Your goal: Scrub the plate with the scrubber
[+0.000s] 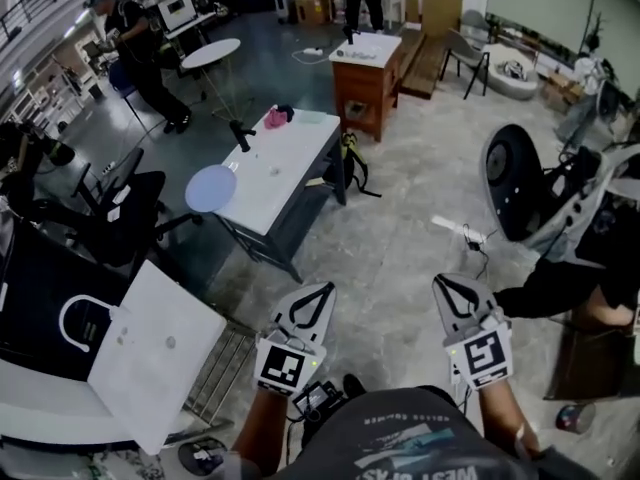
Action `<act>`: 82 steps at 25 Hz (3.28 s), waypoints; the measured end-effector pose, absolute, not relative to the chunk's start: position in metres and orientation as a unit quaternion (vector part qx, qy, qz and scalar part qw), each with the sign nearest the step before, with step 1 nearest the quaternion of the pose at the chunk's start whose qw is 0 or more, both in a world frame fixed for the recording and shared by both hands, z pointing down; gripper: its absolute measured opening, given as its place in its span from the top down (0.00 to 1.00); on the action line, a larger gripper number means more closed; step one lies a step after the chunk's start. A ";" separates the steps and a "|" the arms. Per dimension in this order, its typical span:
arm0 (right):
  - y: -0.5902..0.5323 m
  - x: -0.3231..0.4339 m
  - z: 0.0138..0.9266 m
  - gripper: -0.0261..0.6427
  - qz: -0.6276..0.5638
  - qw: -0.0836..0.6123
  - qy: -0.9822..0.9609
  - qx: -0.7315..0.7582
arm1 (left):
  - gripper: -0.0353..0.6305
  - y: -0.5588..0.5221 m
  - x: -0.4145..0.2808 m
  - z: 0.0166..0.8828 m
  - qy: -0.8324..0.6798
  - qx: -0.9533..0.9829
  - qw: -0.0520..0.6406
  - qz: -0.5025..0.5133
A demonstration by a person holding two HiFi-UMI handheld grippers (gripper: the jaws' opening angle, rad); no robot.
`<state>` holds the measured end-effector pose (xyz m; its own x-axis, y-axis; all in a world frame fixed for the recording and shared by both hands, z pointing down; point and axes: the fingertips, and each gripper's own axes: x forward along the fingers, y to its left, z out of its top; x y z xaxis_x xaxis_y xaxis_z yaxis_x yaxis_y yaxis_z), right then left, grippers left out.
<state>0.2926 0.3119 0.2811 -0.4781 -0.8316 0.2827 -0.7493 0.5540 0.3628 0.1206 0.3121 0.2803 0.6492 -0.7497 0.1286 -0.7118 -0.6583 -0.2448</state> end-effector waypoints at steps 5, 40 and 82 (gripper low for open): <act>0.289 0.268 0.277 0.91 -0.105 0.230 -0.856 0.452 | 0.94 0.295 0.099 0.280 0.408 -0.905 0.085 -0.088; -0.009 0.350 0.289 0.91 -0.083 0.170 -0.919 0.345 | 0.94 0.045 0.187 0.278 0.509 -0.843 0.062 -0.163; -0.241 0.143 0.310 0.91 -0.096 0.248 -0.909 0.320 | 0.94 -0.175 -0.012 0.313 0.526 -0.845 0.004 -0.095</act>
